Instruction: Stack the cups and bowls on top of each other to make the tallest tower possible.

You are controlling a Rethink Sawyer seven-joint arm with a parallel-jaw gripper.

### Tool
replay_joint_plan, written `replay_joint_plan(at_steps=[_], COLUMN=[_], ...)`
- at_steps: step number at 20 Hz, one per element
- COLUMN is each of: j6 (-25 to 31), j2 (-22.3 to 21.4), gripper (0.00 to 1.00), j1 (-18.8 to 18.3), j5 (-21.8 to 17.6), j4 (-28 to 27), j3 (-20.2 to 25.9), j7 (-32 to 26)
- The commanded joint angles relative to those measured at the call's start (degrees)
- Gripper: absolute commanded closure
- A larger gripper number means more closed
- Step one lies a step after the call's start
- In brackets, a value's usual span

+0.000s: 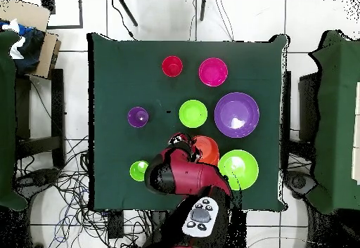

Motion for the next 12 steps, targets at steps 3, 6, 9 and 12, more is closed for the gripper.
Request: replay_joint_plan(at_steps=[3,6,9,12], j6=[5.96,5.94,6.00,6.01], j2=[1.53,1.65,1.64,1.78], gripper=[1.00,1.00,1.00,1.00], j1=[1.59,1.75,1.89,2.04], j5=[1.34,1.46,1.49,1.58], j4=[1.16,1.07,1.09,0.91], j3=[4.99,4.88,4.77,4.66], j7=[4.29,4.37,4.40,4.43])
